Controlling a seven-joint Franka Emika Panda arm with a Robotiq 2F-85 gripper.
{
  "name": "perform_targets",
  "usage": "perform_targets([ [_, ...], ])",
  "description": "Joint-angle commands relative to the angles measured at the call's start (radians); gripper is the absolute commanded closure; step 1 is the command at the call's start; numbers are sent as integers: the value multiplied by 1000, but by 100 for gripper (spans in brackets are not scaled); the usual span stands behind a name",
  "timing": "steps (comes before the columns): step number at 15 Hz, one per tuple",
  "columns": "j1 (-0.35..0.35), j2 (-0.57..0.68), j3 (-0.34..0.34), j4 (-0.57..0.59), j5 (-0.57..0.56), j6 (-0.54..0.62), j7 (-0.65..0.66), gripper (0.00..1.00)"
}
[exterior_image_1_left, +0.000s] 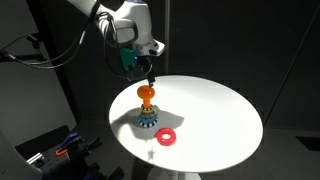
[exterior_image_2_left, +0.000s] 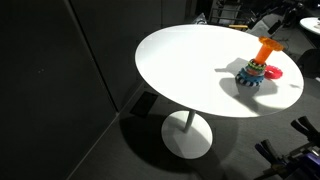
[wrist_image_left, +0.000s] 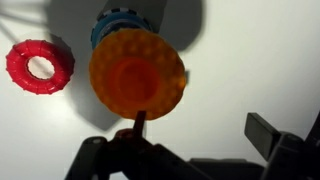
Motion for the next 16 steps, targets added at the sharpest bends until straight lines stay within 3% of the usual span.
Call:
perform_targets([
  [1, 1, -28, 6, -3, 23, -48, 3, 0],
  [16, 2, -13, 9, 6, 49, -105, -24, 0],
])
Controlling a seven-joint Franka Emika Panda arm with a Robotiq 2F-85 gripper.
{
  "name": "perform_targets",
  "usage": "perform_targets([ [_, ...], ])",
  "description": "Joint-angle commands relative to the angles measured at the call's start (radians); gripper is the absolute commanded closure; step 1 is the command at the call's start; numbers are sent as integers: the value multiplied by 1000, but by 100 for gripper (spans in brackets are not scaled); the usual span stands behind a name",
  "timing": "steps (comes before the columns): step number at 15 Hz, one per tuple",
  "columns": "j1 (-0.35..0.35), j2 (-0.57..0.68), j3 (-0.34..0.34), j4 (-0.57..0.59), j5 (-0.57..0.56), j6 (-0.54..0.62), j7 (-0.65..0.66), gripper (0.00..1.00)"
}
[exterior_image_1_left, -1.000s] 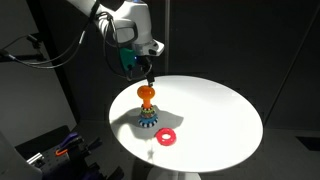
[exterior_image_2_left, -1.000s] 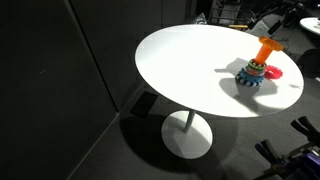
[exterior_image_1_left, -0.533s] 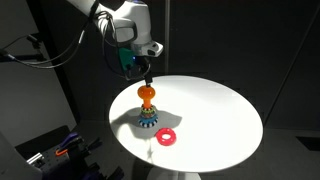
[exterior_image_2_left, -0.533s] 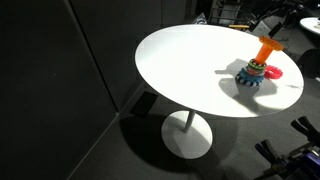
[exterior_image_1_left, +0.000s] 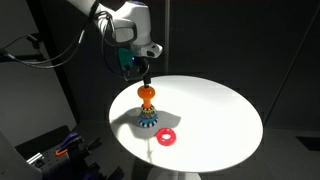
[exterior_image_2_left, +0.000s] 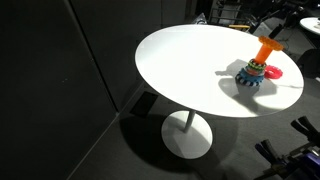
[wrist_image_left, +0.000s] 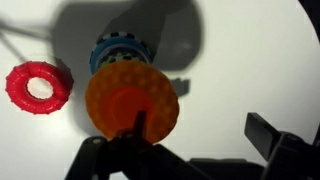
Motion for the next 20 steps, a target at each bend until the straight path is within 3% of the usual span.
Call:
perform_targets([
  [1, -1, -7, 3, 6, 45, -24, -27, 0],
  [20, -5, 26, 5, 7, 61, -10, -50, 0],
])
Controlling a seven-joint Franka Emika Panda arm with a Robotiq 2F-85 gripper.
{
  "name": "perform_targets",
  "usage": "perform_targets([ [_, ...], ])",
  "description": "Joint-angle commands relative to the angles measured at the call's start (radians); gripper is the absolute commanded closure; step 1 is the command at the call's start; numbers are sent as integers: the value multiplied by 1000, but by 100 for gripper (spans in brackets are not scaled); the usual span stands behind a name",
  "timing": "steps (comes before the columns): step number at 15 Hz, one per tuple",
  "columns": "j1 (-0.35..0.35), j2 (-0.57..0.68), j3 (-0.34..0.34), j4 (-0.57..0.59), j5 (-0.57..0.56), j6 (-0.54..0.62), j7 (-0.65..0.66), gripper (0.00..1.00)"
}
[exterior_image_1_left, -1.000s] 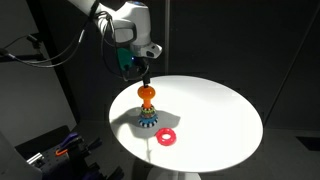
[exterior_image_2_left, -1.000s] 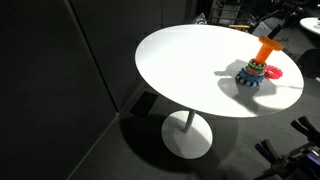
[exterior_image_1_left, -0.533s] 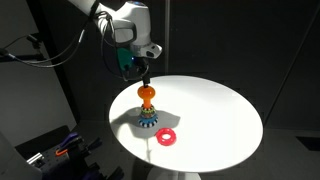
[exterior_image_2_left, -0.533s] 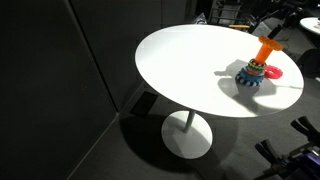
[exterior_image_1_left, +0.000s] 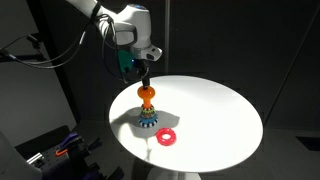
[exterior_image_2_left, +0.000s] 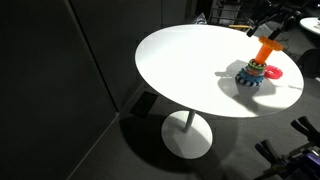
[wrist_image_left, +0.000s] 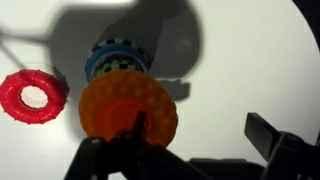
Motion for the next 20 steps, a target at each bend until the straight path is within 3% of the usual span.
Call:
perform_targets([
  [1, -5, 6, 0, 8, 34, -9, -42, 0],
  [20, -1, -29, 2, 15, 52, -19, -41, 0],
])
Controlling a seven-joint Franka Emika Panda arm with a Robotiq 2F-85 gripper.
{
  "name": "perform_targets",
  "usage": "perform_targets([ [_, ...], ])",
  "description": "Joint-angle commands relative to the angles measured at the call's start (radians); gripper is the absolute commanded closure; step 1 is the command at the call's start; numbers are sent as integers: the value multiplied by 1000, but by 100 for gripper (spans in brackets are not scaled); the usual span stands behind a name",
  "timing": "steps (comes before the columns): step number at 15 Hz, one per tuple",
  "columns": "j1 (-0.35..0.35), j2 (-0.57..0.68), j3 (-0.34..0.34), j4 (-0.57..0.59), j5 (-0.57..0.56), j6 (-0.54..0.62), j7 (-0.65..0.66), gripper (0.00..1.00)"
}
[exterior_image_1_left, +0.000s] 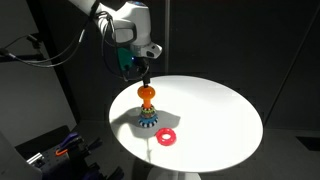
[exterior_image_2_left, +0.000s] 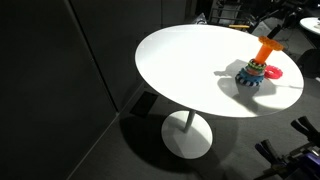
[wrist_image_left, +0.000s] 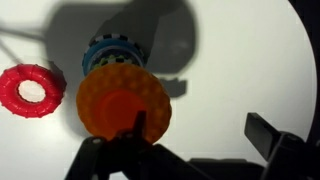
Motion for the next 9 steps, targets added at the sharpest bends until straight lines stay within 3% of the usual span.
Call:
perform_targets([
  [1, -1, -11, 2, 13, 45, -19, -34, 0],
  [9, 2, -4, 8, 14, 57, -12, -47, 0],
])
